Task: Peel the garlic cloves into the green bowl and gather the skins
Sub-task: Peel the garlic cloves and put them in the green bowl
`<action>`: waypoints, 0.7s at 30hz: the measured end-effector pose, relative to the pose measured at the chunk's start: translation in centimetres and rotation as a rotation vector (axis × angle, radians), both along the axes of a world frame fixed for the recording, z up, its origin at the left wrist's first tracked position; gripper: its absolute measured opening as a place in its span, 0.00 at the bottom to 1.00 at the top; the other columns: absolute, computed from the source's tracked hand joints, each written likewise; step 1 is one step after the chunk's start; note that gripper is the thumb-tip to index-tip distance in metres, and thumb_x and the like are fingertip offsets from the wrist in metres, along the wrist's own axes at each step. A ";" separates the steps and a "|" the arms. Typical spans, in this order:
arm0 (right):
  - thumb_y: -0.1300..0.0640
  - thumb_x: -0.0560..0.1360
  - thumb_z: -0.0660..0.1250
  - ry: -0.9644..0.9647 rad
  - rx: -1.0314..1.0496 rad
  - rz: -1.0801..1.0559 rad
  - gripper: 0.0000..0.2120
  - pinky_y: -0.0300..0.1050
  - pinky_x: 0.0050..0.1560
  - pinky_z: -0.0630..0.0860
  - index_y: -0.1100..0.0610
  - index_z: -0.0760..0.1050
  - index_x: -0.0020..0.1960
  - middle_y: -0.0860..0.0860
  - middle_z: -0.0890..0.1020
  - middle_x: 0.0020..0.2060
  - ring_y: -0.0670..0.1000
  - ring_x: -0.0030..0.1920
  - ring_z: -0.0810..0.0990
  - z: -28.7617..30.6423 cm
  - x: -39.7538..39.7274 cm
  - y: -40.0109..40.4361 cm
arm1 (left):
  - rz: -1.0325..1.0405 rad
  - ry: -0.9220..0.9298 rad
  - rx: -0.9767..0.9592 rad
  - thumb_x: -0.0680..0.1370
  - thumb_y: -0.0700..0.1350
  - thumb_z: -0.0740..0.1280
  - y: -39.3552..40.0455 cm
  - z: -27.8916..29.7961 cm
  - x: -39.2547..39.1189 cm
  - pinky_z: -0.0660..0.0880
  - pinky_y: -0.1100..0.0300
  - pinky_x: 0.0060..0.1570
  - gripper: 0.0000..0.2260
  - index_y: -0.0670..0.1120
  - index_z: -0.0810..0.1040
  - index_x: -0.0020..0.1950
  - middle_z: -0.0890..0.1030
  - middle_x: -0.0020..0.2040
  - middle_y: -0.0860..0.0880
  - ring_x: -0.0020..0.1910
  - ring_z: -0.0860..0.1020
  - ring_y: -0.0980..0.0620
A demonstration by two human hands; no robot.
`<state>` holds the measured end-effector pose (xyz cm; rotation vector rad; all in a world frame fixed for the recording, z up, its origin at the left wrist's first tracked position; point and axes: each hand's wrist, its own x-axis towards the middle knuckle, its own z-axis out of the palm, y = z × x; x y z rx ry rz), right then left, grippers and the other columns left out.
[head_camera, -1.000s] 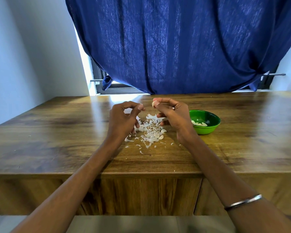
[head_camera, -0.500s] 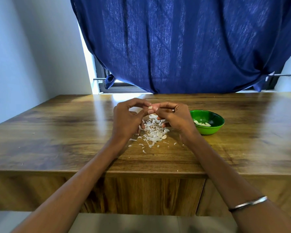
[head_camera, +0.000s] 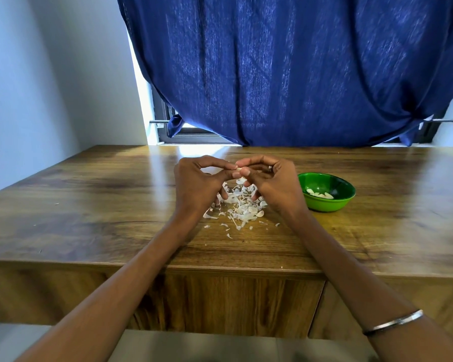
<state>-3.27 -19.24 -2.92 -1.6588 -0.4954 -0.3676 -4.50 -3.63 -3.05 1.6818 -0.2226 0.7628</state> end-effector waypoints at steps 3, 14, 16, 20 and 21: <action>0.64 0.76 0.72 -0.021 0.012 0.000 0.07 0.44 0.28 0.78 0.53 0.84 0.49 0.47 0.87 0.46 0.46 0.37 0.84 0.1 0.0 -0.1 | -0.050 0.012 -0.029 0.69 0.39 0.81 0.0 0.1 -0.1 0.70 0.61 0.21 0.05 0.44 0.86 0.40 0.87 0.38 0.50 0.24 0.80 0.45; 0.61 0.78 0.71 -0.069 -0.054 0.031 0.04 0.40 0.26 0.75 0.60 0.81 0.51 0.48 0.84 0.38 0.44 0.30 0.80 -0.2 -0.2 0.2 | -0.146 -0.008 0.042 0.75 0.38 0.76 0.3 -0.5 0.4 0.69 0.62 0.19 0.10 0.41 0.75 0.42 0.81 0.42 0.55 0.22 0.75 0.49; 0.61 0.78 0.71 -0.056 -0.061 0.042 0.05 0.41 0.27 0.75 0.62 0.80 0.52 0.48 0.82 0.34 0.43 0.29 0.78 -0.2 -0.1 0.3 | -0.134 -0.011 0.071 0.76 0.37 0.75 0.4 -0.6 0.6 0.68 0.62 0.19 0.10 0.40 0.74 0.42 0.79 0.42 0.54 0.22 0.75 0.48; 0.64 0.79 0.70 -0.035 -0.028 0.071 0.05 0.40 0.33 0.80 0.65 0.80 0.52 0.55 0.83 0.35 0.46 0.30 0.80 -0.2 -0.1 0.4 | -0.137 -0.041 0.098 0.77 0.31 0.72 0.1 -0.6 0.8 0.66 0.64 0.19 0.10 0.39 0.73 0.41 0.76 0.42 0.51 0.20 0.73 0.51; 0.64 0.79 0.69 -0.028 -0.018 0.076 0.05 0.41 0.36 0.81 0.66 0.79 0.52 0.57 0.84 0.37 0.46 0.31 0.81 -0.1 0.0 0.4 | -0.138 -0.041 0.105 0.77 0.31 0.72 0.1 -0.7 0.8 0.66 0.64 0.19 0.10 0.39 0.73 0.41 0.76 0.42 0.52 0.20 0.73 0.51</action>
